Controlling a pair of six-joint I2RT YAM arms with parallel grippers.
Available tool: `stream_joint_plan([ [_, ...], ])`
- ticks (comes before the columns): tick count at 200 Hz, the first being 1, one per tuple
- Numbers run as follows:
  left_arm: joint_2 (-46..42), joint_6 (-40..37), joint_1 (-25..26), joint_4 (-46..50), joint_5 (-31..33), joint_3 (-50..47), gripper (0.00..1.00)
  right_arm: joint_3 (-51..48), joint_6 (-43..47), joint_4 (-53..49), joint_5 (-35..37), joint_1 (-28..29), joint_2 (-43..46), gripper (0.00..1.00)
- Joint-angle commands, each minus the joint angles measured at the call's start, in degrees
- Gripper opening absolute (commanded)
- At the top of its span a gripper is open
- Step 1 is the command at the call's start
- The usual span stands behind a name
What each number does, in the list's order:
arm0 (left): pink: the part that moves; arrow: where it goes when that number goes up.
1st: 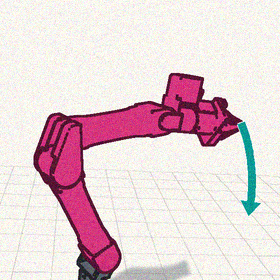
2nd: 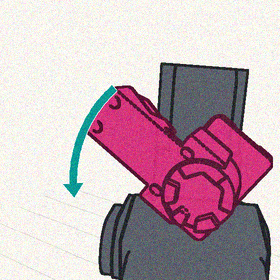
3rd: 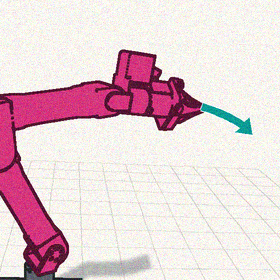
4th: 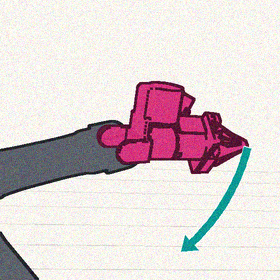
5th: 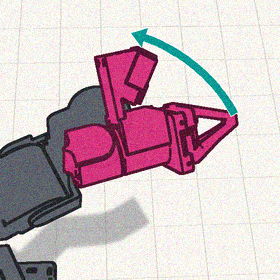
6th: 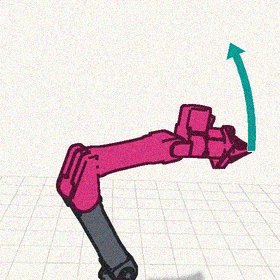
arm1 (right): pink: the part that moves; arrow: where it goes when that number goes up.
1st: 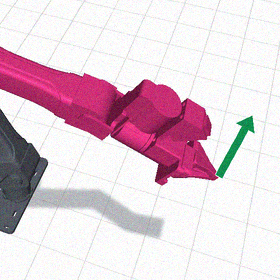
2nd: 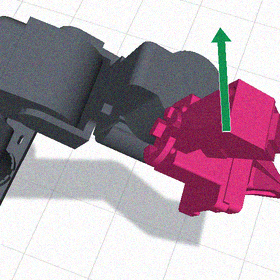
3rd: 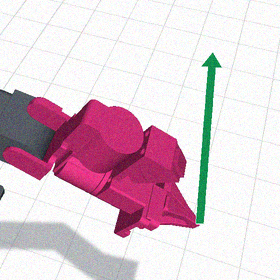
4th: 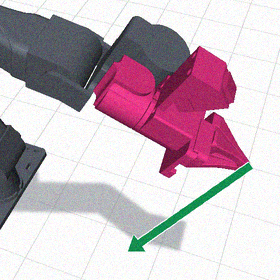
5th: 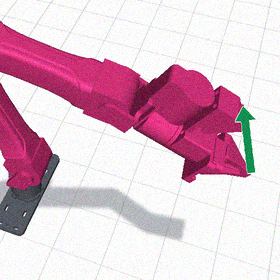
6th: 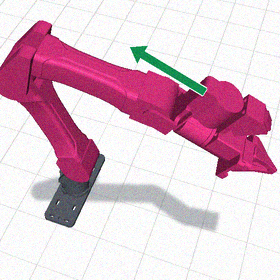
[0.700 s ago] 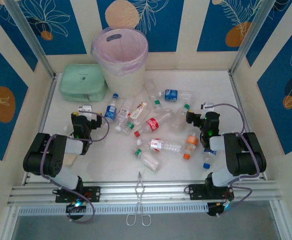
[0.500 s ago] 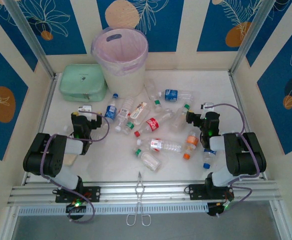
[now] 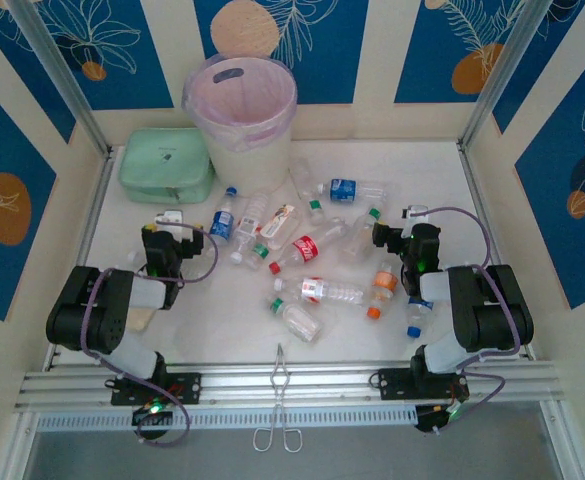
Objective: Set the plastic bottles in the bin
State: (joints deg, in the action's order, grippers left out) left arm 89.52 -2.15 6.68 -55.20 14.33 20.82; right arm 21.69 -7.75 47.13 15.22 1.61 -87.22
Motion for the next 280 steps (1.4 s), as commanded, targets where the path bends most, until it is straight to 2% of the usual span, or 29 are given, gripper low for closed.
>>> stream_joint_plan([
  [1, 0.48, 0.93, -0.99, -0.17, -1.39, 0.19, 1.00, 1.33, -0.75, 0.57, -1.63, -0.80, 0.03, 0.99],
  [30, 0.11, 0.81, -1.05, -0.64, -1.49, -0.13, 1.00, 1.24, -0.86, 0.82, -1.95, -0.91, 0.07, 0.99],
  [40, -1.80, 0.92, -0.97, 2.95, -0.73, 0.94, 1.00, 1.12, -1.02, 0.18, -2.92, -1.24, 1.76, 0.99],
  [57, -10.03, 1.29, -0.93, 18.82, 0.91, 5.85, 1.00, 6.72, -2.09, -18.68, -1.74, -1.70, 11.05, 0.99],
  [73, -17.50, 1.82, -0.88, 30.00, 3.77, 10.21, 1.00, 12.38, -2.25, -33.74, 1.08, -1.62, 18.35, 0.99],
  [90, -22.77, 6.91, -0.88, 45.76, 6.98, 16.82, 1.00, 21.25, -6.05, -57.68, 4.36, -1.37, 22.02, 0.99],
  [103, -24.82, 12.17, -0.88, 56.93, 5.20, 22.05, 1.00, 28.53, -12.17, -77.40, 8.46, -0.40, 22.64, 0.99],
  [114, -25.50, 16.56, -0.90, 64.33, 0.90, 25.62, 1.00, 32.07, -14.88, -88.77, 7.27, 0.00, 23.36, 0.99],
  [138, -24.60, 24.41, -0.47, 76.35, -10.16, 31.21, 1.00, 32.24, -22.25, -100.79, 3.43, 2.44, 28.48, 0.99],
  [153, -24.09, 27.04, 0.22, 79.72, -12.69, 32.47, 1.00, 31.08, -28.29, -106.55, 3.21, 4.54, 31.61, 0.99],
  [168, -23.40, 28.83, 0.34, 81.65, -14.99, 34.09, 1.00, 30.02, -33.81, -113.58, 3.50, 4.16, 32.39, 0.99],
  [197, -22.39, 29.40, 0.35, 83.05, -19.57, 37.64, 1.00, 27.33, -35.98, -120.08, 2.78, 3.40, 30.95, 0.93],
  [211, -22.22, 29.53, 0.35, 83.24, -21.13, 38.61, 1.00, 27.55, -36.46, -119.06, 1.87, 2.53, 29.77, 0.90],
  [228, -22.11, 29.91, 0.30, 83.50, -22.98, 39.20, 1.00, 26.26, -34.39, -117.20, -1.51, -1.50, 26.77, 0.87],
  [239, -22.45, 30.36, 0.35, 83.25, -23.57, 39.09, 1.00, 27.28, -32.83, -117.60, -0.37, -3.05, 23.72, 0.86],
  [257, -22.80, 30.45, 0.35, 81.86, -23.37, 38.20, 0.98, 27.38, -30.75, -116.53, -1.20, -6.14, 19.39, 0.84],
  [280, -22.54, 30.58, 0.35, 82.06, -22.85, 38.06, 0.97, 26.33, -29.08, -113.26, -2.68, -7.38, 15.29, 0.80],
])
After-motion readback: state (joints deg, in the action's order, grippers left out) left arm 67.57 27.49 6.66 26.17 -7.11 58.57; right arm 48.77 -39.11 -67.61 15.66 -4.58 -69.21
